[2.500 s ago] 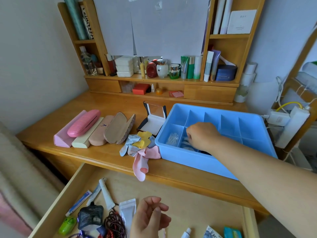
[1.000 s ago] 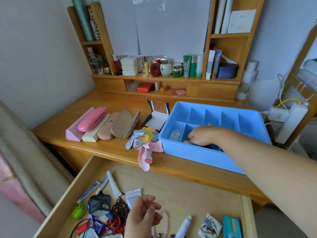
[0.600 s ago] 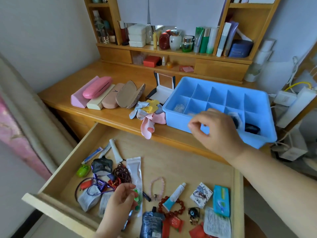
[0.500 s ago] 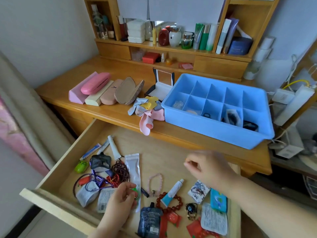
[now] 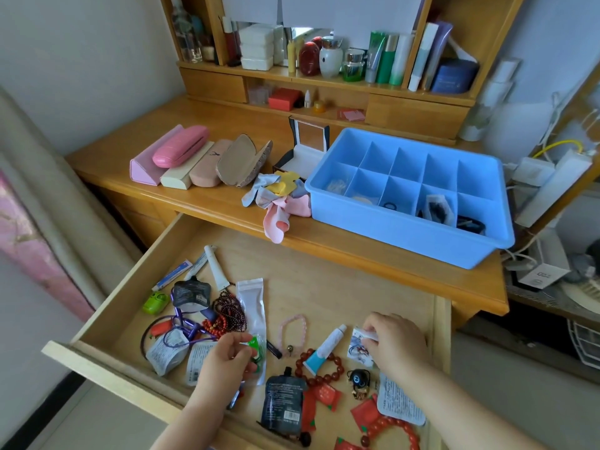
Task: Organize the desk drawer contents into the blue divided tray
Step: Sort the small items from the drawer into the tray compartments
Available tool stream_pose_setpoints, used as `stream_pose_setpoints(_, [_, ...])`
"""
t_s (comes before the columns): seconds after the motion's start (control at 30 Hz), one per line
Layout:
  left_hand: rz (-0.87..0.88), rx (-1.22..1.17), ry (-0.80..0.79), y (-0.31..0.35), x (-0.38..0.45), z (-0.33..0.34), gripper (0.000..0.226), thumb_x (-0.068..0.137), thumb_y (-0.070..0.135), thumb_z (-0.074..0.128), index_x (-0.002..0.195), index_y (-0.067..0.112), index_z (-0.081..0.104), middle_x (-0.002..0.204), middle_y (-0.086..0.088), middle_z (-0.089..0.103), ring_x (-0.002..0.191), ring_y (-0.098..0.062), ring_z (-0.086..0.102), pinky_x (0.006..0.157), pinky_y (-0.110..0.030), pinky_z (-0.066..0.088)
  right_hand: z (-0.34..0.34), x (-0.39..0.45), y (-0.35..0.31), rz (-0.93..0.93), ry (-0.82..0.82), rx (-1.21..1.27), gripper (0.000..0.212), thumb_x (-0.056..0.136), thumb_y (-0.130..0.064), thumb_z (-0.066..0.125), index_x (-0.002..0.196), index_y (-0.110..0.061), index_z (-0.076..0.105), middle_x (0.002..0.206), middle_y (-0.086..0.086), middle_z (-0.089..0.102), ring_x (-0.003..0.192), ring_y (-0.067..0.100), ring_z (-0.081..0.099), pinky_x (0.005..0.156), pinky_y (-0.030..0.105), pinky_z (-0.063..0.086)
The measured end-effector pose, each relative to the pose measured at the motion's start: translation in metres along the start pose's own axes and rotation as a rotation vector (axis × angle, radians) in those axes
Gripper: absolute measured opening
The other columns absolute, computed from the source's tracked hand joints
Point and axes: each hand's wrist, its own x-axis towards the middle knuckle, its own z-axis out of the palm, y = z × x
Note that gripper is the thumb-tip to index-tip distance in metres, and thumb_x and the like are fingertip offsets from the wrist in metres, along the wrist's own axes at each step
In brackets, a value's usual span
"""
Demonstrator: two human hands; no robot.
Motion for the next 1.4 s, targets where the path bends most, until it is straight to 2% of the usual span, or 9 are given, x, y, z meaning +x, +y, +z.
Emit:
stream_pose_setpoints(0.13, [-0.013,-0.068,0.001,-0.003,0.005,-0.003,0.016,0.092,-0.003,0.051,0.096,0.009,0.059,0.082,-0.018,0.066,0.062,-0.024,0.060,0.059,-0.035,0.055,-0.060,0.003,-0.018,-0.124,0.127,0.450,0.022,0.086,-0.027,0.064,0.104,-0.036,0.056,0.095,-0.025,0.058,0.081,-0.004,0.056,0.065,0.008,0.040])
stream_pose_setpoints(0.2, [-0.023,-0.104,-0.002,-0.003,0.010,-0.003,0.015,0.091,-0.007,0.050,0.096,0.005,0.058,0.079,-0.019,0.065,0.060,-0.025,0.058,0.057,-0.036,0.052,-0.113,0.014,-0.027,-0.222,0.360,0.630,0.027,0.083,-0.029,0.066,0.103,-0.041,0.054,0.095,-0.033,0.059,0.080,-0.008,0.059,0.065,0.004,0.042])
stream_pose_setpoints(0.33, [-0.047,-0.101,-0.015,-0.001,0.013,0.000,0.014,0.089,-0.005,0.055,0.094,0.008,0.060,0.075,-0.016,0.069,0.060,-0.026,0.062,0.056,-0.034,0.053,-0.203,0.074,-0.020,-0.178,0.737,0.529,0.021,0.082,-0.023,0.063,0.092,-0.036,0.050,0.089,-0.022,0.061,0.071,0.008,0.060,0.063,0.030,0.050])
stream_pose_setpoints(0.53, [-0.028,-0.111,-0.024,0.000,0.012,0.001,0.013,0.087,-0.007,0.056,0.093,0.004,0.060,0.072,-0.016,0.070,0.060,-0.027,0.062,0.060,-0.035,0.050,-0.211,0.168,-0.016,-0.036,0.389,0.094,0.012,0.085,-0.010,0.062,0.095,-0.016,0.057,0.100,0.009,0.061,0.085,0.029,0.054,0.068,0.035,0.045])
stream_pose_setpoints(0.8, [0.000,-0.154,-0.078,0.004,0.011,0.002,0.013,0.087,-0.014,0.050,0.094,-0.005,0.056,0.077,-0.027,0.064,0.064,-0.030,0.057,0.066,-0.037,0.045,-0.193,0.195,-0.014,0.010,0.295,0.036,0.025,0.082,-0.006,0.060,0.070,-0.023,0.047,0.081,0.000,0.056,0.082,0.026,0.053,0.058,0.029,0.034])
stream_pose_setpoints(1.13, [-0.031,-0.124,-0.047,-0.001,0.014,0.003,0.015,0.089,-0.010,0.050,0.094,0.002,0.058,0.075,-0.018,0.067,0.055,-0.024,0.059,0.056,-0.033,0.051,-0.183,0.187,-0.017,-0.026,0.291,-0.446,0.021,0.093,-0.026,0.051,0.095,-0.014,0.068,0.105,0.004,0.059,0.105,0.027,0.047,0.084,0.035,0.039])
stream_pose_setpoints(1.23, [-0.020,-0.097,-0.032,-0.006,0.016,0.000,0.016,0.090,-0.008,0.050,0.094,0.005,0.058,0.074,-0.014,0.068,0.054,-0.020,0.059,0.057,-0.034,0.052,-0.190,0.169,-0.025,-0.069,0.371,-0.323,0.026,0.095,-0.026,0.050,0.105,-0.011,0.069,0.111,0.008,0.059,0.109,0.030,0.046,0.086,0.037,0.039])
stream_pose_setpoints(1.33, [-0.030,-0.077,-0.027,-0.011,0.017,-0.001,0.016,0.090,-0.003,0.053,0.094,0.011,0.060,0.075,-0.012,0.069,0.057,-0.019,0.063,0.062,-0.038,0.054,-0.169,0.122,-0.037,-0.347,0.652,-0.023,0.017,0.088,-0.017,0.056,0.088,-0.010,0.072,0.089,0.008,0.065,0.089,0.031,0.054,0.068,0.035,0.044])
stream_pose_setpoints(1.4, [-0.023,-0.062,-0.027,-0.014,0.017,-0.001,0.016,0.090,0.000,0.054,0.094,0.014,0.061,0.074,-0.009,0.070,0.056,-0.016,0.065,0.061,-0.036,0.056,-0.135,0.082,-0.043,-0.517,0.590,0.085,0.015,0.084,-0.018,0.057,0.078,-0.014,0.070,0.075,0.001,0.063,0.074,0.023,0.056,0.058,0.032,0.045])
